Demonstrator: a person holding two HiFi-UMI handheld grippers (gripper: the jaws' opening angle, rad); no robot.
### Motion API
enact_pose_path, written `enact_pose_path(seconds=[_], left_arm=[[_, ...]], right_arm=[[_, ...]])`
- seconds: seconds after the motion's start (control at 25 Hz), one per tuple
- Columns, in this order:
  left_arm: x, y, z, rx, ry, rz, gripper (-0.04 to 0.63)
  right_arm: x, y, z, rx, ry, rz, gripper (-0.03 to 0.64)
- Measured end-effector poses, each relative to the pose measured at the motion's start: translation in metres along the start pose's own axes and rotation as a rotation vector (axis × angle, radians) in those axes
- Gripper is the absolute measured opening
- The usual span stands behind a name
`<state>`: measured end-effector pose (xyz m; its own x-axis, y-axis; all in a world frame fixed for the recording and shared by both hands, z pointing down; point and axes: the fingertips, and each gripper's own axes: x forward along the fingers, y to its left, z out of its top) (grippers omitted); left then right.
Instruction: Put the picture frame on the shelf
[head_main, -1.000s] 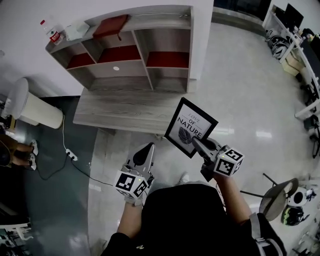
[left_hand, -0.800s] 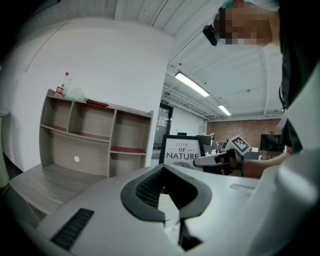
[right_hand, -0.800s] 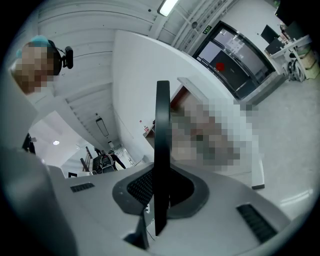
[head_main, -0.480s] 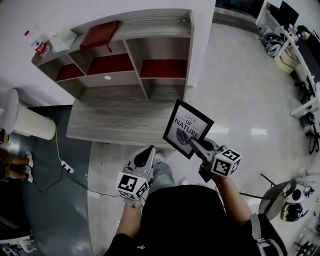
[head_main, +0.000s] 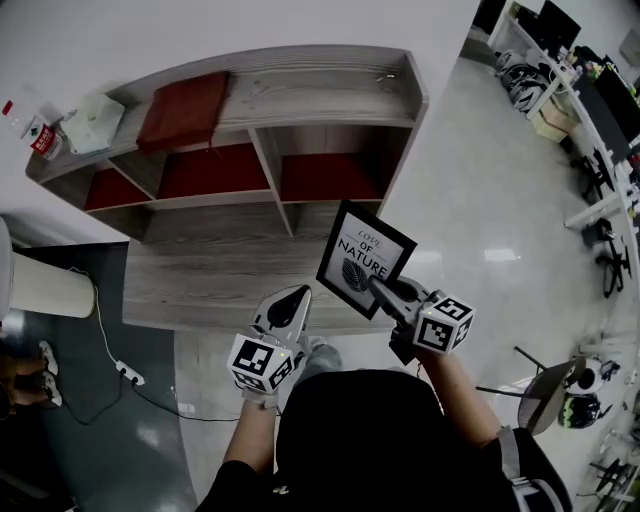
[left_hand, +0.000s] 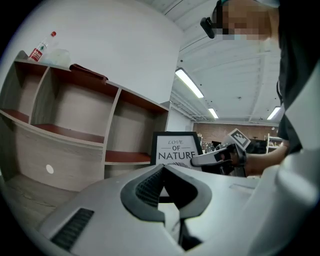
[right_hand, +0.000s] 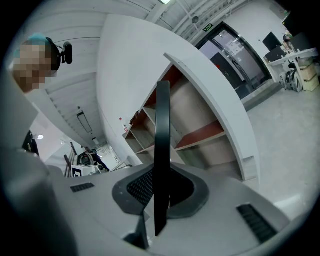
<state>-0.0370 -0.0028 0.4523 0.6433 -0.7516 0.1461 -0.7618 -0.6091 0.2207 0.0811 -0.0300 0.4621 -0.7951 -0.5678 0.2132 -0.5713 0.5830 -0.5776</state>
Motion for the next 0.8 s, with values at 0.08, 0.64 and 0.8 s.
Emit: enact_pose_path(seconds=[0.08, 0.64, 0.8], left_arm=[[0.010, 0.017, 0.002, 0.007, 0.008, -0.021, 0.008], [0.036, 0.074, 0.001, 0.037, 0.065, -0.064, 0.008], [0.063, 0.088, 0.007, 0.074, 0.085, -0.034, 0.009]], right_arm=[[0.021, -0.003, 0.009, -0.009, -0.002, -0.009, 0.026], [0.103, -0.023, 0.056, -0.067, -0.013, -0.044, 0.026], [0.128, -0.038, 0.086, -0.094, 0.009, -0.030, 0.026]])
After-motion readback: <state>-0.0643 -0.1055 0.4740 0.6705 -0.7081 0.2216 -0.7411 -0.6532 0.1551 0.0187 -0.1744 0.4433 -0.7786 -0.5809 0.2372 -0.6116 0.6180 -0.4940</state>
